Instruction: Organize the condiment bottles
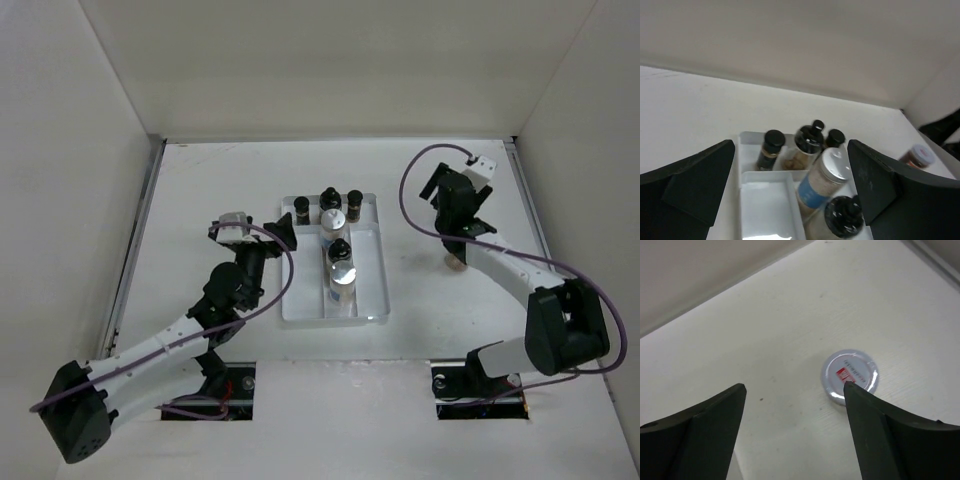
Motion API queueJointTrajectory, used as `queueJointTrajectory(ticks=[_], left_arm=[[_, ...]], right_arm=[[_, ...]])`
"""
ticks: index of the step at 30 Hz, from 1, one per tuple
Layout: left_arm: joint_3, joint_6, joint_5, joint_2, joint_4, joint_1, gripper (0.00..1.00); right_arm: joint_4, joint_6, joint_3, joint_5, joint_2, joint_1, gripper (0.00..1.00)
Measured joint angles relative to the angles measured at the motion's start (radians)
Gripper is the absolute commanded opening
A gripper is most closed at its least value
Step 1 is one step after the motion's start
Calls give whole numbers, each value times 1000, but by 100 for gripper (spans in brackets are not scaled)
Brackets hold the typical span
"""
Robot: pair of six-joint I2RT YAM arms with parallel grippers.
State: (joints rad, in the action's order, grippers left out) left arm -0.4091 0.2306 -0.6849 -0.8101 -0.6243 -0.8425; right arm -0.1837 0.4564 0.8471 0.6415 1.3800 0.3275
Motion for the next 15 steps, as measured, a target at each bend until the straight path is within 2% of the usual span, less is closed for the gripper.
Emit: queueJointTrajectory(ticks=[2,5,11,15], left_arm=[[34,26,-20,5,-9,59,100],[88,80,-40,-4,-7,124,100],[164,180,-48,-23,-1,175,100],[179,213,-45,-34,-6,175,100]], right_arm=[[28,-25,35,11,31,-46,96],[73,-47,79,8,71,-106,99],[140,-57,109,-93,154,-190,99],[172,-56,109,-143,184,-196,98]])
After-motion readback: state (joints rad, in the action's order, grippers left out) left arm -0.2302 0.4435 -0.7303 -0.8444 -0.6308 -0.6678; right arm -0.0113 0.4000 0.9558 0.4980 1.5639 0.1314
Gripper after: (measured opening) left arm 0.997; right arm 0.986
